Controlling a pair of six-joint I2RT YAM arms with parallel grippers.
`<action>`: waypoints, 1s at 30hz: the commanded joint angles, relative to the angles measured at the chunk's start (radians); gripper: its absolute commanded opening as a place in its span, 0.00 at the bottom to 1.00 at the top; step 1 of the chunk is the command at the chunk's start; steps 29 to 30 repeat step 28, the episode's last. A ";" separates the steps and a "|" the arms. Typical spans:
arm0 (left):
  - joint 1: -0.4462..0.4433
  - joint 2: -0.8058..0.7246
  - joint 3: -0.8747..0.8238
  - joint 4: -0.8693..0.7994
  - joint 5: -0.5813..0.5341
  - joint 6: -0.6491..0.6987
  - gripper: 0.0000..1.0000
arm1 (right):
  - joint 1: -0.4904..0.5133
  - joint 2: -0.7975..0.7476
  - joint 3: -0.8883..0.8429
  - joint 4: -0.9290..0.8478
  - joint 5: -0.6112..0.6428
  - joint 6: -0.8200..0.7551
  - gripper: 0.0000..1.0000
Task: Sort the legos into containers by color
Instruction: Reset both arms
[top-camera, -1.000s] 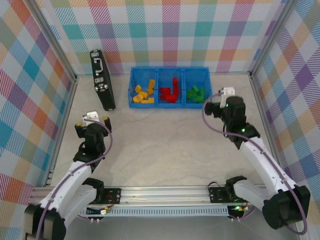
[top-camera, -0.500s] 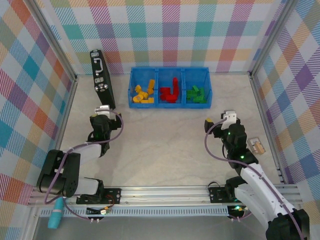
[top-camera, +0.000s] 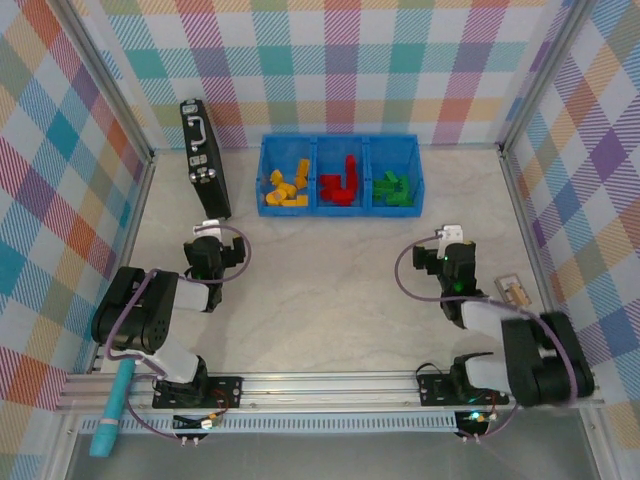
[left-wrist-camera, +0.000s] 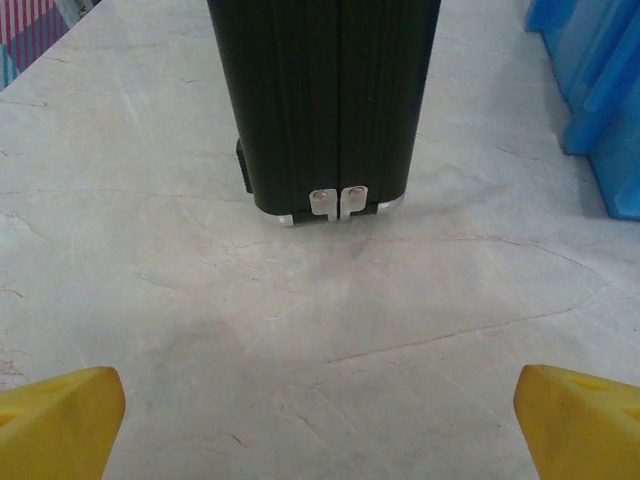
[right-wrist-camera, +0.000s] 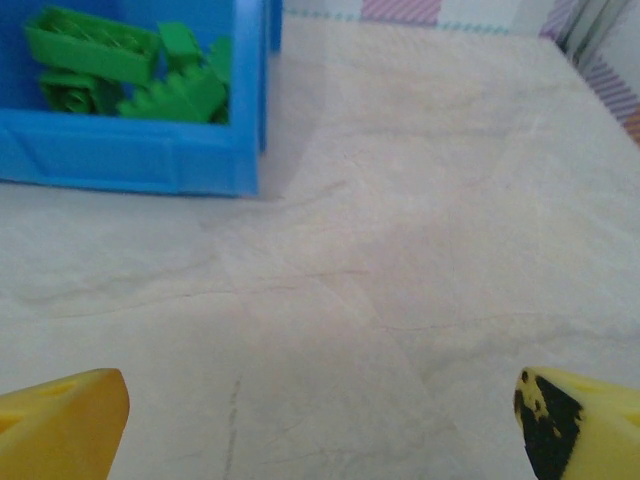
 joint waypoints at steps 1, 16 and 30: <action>0.008 -0.009 0.014 0.043 0.016 -0.019 1.00 | -0.032 0.111 0.076 0.169 -0.101 0.001 0.99; 0.016 -0.010 0.019 0.032 0.033 -0.023 1.00 | -0.139 0.208 0.129 0.142 -0.295 0.058 0.99; 0.025 -0.010 0.017 0.037 0.053 -0.024 1.00 | -0.135 0.201 0.118 0.152 -0.295 0.051 0.99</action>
